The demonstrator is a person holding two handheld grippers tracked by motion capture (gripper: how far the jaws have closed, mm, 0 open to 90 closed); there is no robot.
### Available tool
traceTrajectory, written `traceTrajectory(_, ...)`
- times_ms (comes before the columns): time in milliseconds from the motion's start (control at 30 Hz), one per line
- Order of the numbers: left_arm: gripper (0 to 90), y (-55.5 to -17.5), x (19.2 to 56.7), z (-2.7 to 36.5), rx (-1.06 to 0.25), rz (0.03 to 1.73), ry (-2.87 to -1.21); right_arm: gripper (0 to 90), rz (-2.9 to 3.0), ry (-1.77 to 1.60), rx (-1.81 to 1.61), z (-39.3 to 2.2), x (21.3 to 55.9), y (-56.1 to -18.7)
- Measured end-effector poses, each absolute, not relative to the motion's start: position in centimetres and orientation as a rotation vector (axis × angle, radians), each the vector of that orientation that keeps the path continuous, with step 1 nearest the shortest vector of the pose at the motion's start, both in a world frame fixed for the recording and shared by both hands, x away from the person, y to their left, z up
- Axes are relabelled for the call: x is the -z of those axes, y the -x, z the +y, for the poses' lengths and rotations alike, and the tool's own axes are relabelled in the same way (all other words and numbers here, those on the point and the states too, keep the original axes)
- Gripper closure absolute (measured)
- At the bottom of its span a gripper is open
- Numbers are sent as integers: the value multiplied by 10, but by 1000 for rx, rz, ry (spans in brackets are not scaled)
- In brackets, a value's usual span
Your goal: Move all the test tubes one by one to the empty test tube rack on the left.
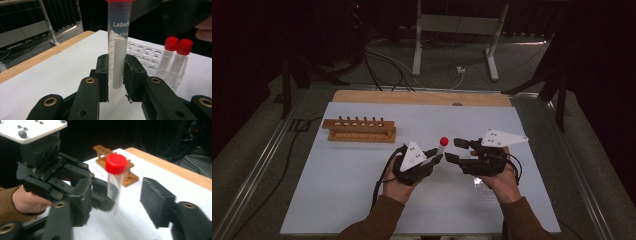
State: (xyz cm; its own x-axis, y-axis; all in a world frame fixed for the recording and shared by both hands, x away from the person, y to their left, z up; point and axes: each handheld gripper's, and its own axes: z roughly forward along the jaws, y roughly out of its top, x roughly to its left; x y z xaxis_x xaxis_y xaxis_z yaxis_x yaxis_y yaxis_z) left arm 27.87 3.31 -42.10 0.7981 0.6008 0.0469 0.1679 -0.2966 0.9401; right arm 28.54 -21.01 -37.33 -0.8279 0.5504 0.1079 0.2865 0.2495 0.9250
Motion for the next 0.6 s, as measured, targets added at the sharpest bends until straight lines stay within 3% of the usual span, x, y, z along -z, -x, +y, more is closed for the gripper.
traceTrajectory(233, 759, -289, 418, 55, -527, 639, -1812, 158, 2171, -885, -1563, -235, 369, -285)
traceTrajectory(600, 758, -302, 415, 87, -593, 710, -1744, 54, 2013, -1041, -1492, -286, 375, -287)
